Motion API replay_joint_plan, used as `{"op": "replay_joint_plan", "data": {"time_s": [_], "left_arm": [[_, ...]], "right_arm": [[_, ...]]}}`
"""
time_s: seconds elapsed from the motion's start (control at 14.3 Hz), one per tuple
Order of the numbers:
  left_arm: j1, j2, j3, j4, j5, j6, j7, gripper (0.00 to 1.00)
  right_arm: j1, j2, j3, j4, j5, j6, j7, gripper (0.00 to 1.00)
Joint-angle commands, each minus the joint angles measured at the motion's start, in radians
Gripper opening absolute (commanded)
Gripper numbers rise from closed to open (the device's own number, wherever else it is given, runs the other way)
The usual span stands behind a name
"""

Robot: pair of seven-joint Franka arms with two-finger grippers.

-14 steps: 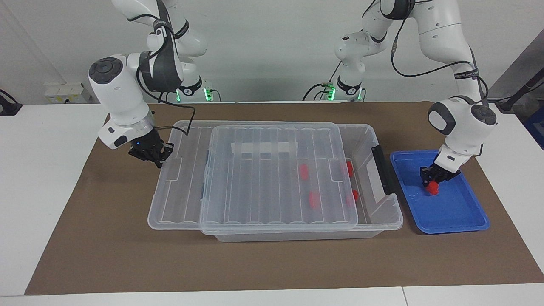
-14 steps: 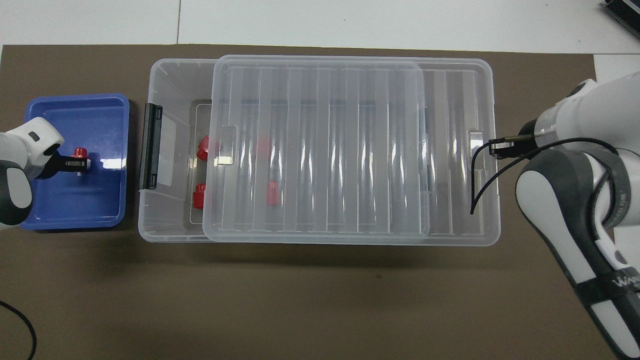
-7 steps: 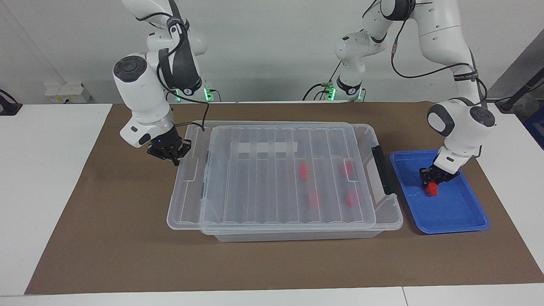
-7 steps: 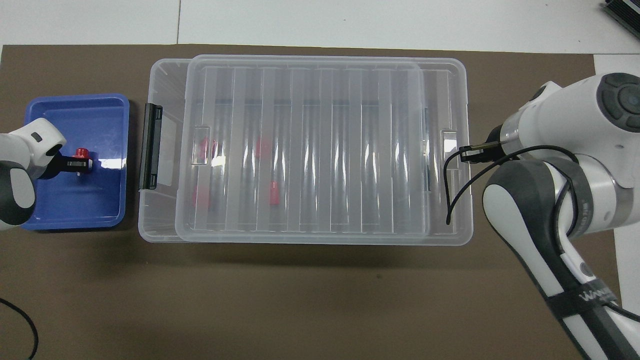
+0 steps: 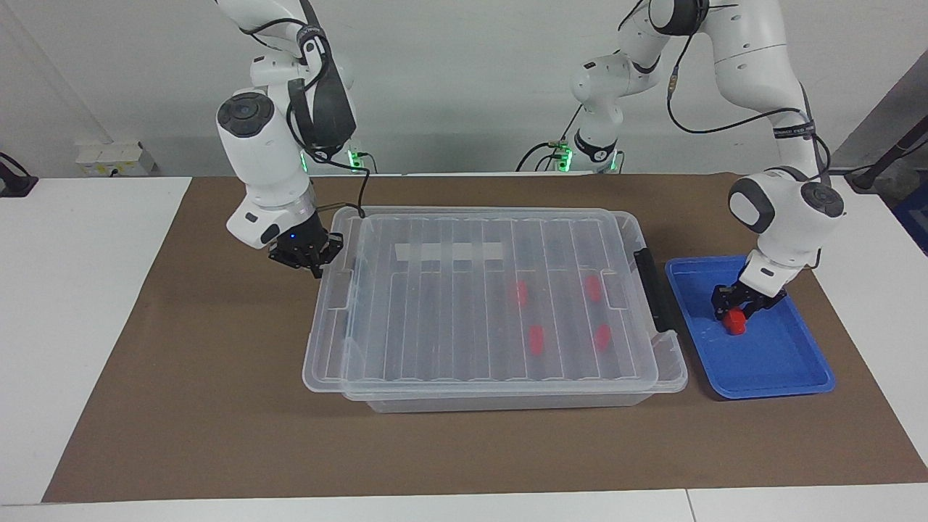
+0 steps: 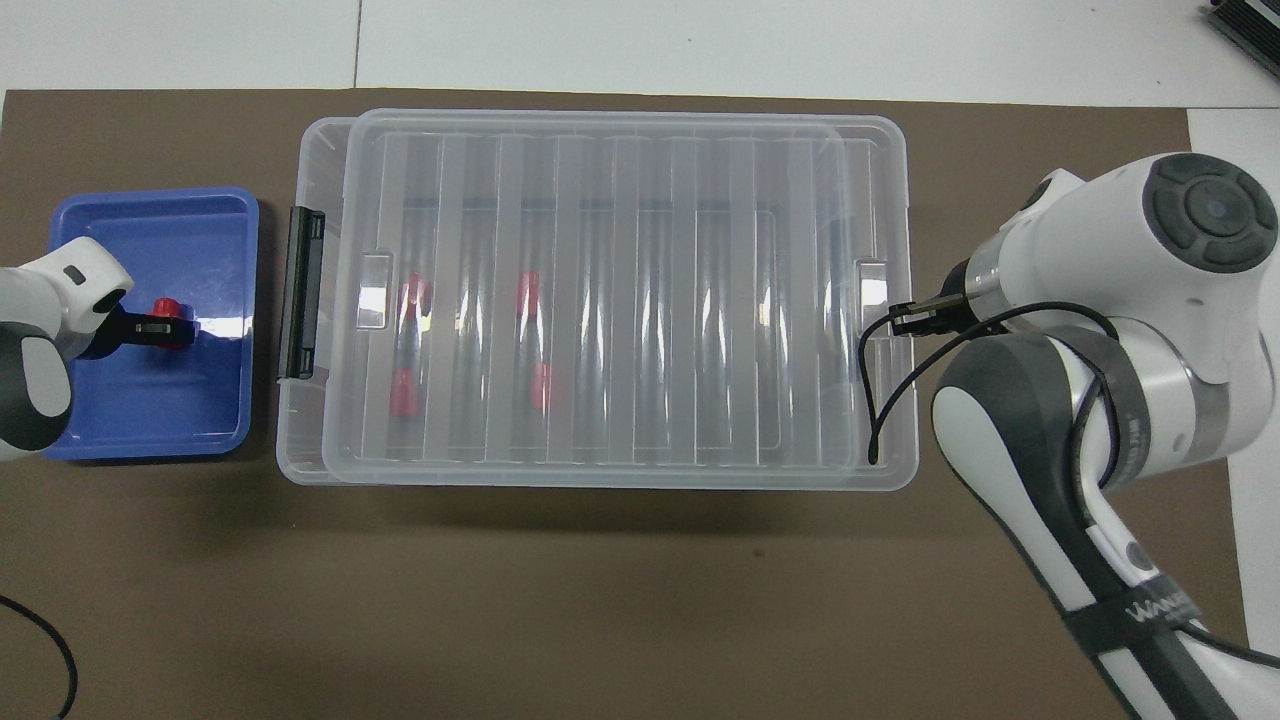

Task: Place red block in blue tray from box
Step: 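Hold the block over the tray while the right gripper slides the lid shut, then release the red block into the blue tray with the left gripper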

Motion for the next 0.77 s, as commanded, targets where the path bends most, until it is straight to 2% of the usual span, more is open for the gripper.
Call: {"op": "replay_joint_plan", "data": {"time_s": [0.0, 0.14, 0.28, 0.63, 0.7], "left_arm": [[0.004, -0.006, -0.004, -0.003, -0.014, 0.008, 0.012, 0.7], [-0.008, -0.015, -0.002, 0.043, -0.014, -0.057, 0.009, 0.7], [-0.014, -0.027, -0.004, 0.127, -0.014, -0.184, 0.007, 0.71], [-0.065, -0.132, -0.013, 0.277, -0.015, -0.435, 0.005, 0.91], [-0.091, -0.141, -0.013, 0.314, -0.015, -0.483, -0.007, 0.99]], "right_arm": [[0.022, -0.019, 0.005, -0.013, 0.027, -0.005, -0.015, 0.0], [0.029, -0.019, 0.007, -0.013, 0.027, -0.005, -0.015, 0.0], [0.045, -0.019, 0.005, -0.013, 0.027, -0.005, -0.015, 0.0], [0.044, -0.017, 0.005, -0.007, 0.027, -0.01, -0.023, 0.0], [0.039, -0.016, 0.005, -0.001, 0.027, -0.014, -0.021, 0.0]]}}
